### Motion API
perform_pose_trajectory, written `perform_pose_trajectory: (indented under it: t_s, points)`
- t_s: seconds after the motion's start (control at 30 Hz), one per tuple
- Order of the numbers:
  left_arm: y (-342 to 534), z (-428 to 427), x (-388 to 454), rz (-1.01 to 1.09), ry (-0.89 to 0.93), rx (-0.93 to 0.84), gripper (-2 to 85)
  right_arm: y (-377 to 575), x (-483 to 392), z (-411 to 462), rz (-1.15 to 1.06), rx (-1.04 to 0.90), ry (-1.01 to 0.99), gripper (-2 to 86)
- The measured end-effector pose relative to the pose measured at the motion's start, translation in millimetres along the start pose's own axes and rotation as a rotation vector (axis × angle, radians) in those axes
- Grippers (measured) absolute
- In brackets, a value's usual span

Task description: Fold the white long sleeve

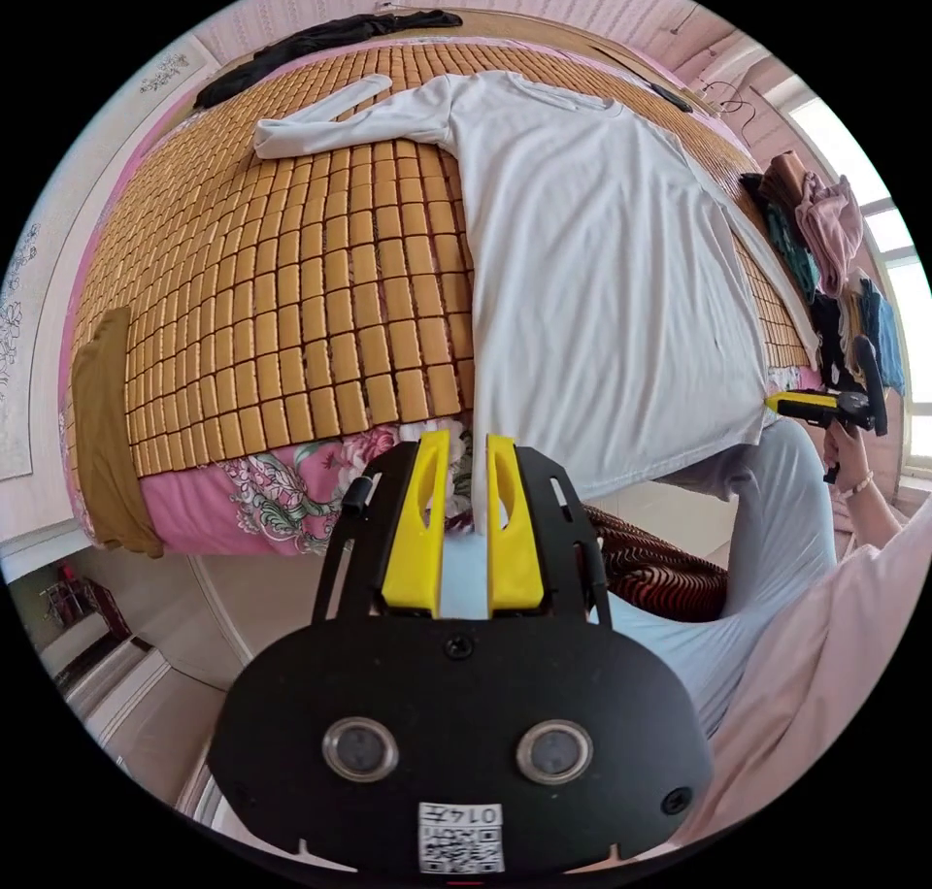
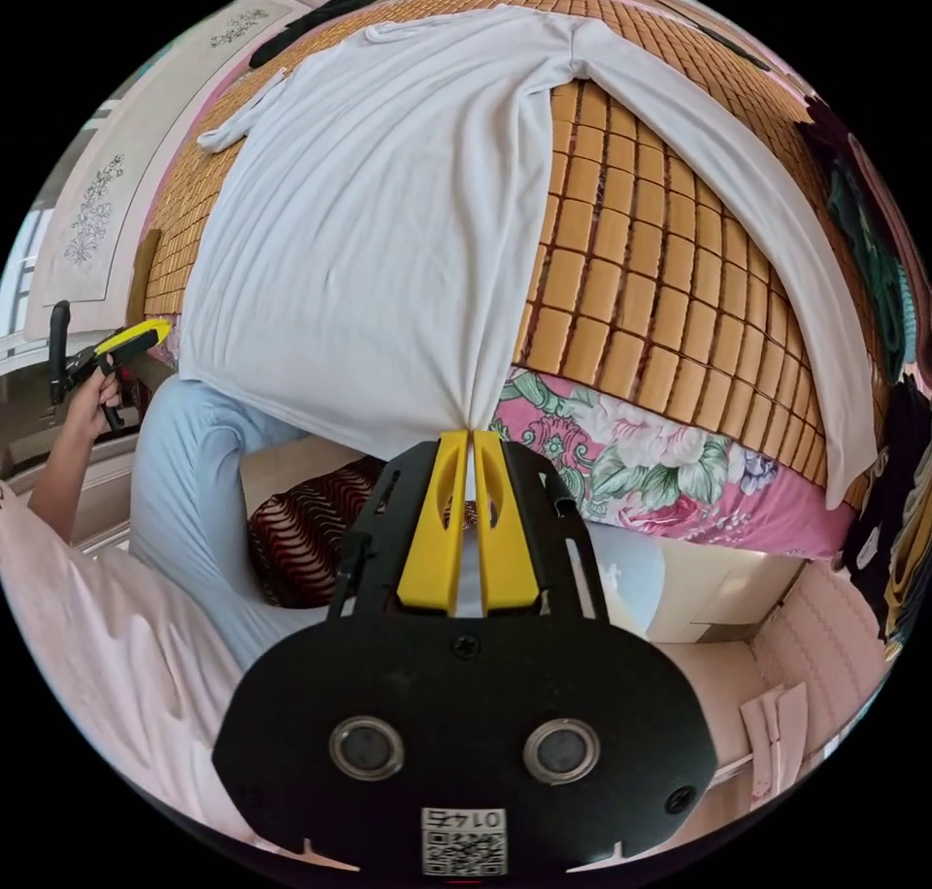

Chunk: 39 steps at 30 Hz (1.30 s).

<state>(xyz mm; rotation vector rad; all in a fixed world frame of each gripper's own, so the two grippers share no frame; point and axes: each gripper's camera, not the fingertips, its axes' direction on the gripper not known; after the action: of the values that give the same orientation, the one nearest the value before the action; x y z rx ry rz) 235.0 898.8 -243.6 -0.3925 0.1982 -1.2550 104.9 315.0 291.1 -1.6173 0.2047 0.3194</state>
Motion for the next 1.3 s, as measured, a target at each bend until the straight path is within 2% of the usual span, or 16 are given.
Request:
perform_pose_trajectory:
  t_s: [0.13, 0.3, 0.43, 0.53, 0.6, 0.67, 0.7, 0.77, 0.93, 1.03, 1.13, 1.3]
  points:
    - [52.2, -21.8, -1.4, -0.035, 0.033, 0.092, 6.8, 9.6, 2.5, 1.2, -0.031, 0.008, 0.032, 0.6]
    - [107.1, -34.0, 9.3, -0.045, 0.066, 0.152, 7.0, 9.8, 10.2, 21.0, 0.051, 0.063, 0.045, 1.1]
    - [122.7, -26.5, 16.5, -0.037, 0.052, 0.121, 7.9, 9.1, 5.9, 29.6, 0.076, 0.109, 0.029, 6.3]
    - [118.1, -19.5, 19.8, -0.037, 0.085, 0.081, 9.1, -6.9, 4.1, 50.1, 0.082, 0.071, -0.023, 8.2]
    - [113.0, -17.9, 25.8, -0.025, 0.072, 0.070, 9.3, -18.1, -0.6, 63.9, 0.081, 0.049, 0.022, 7.0]
    - [104.4, -13.3, 35.3, -0.005, 0.056, 0.022, 8.4, -32.1, -6.0, 85.5, 0.068, -0.021, 0.098, 1.9]
    - [102.1, -11.7, 38.1, 0.002, 0.053, 0.003, 7.9, -34.0, -7.2, 89.5, 0.059, -0.031, 0.113, 1.6]
    - [96.9, -5.2, 49.0, 0.043, -0.036, -0.073, 0.6, -37.1, -9.1, 98.5, 0.041, -0.044, 0.156, 0.6]
    - [107.8, -7.1, 57.2, 0.131, -0.062, -0.111, -0.2, -41.7, 3.4, 117.9, 0.045, -0.071, 0.184, 0.0]
    - [121.2, -21.1, 43.0, 0.078, 0.010, -0.067, 2.3, -47.7, 14.8, 127.2, 0.063, -0.072, 0.135, -0.1]
    - [141.1, -53.6, 14.8, 0.012, 0.064, 0.040, 5.6, -52.7, 20.7, 126.2, 0.064, -0.102, 0.181, 1.3]
    - [140.6, -112.5, -54.9, -0.074, 0.024, 0.247, 3.0, -100.4, -7.1, 96.1, -0.078, 0.014, 0.263, 3.4]
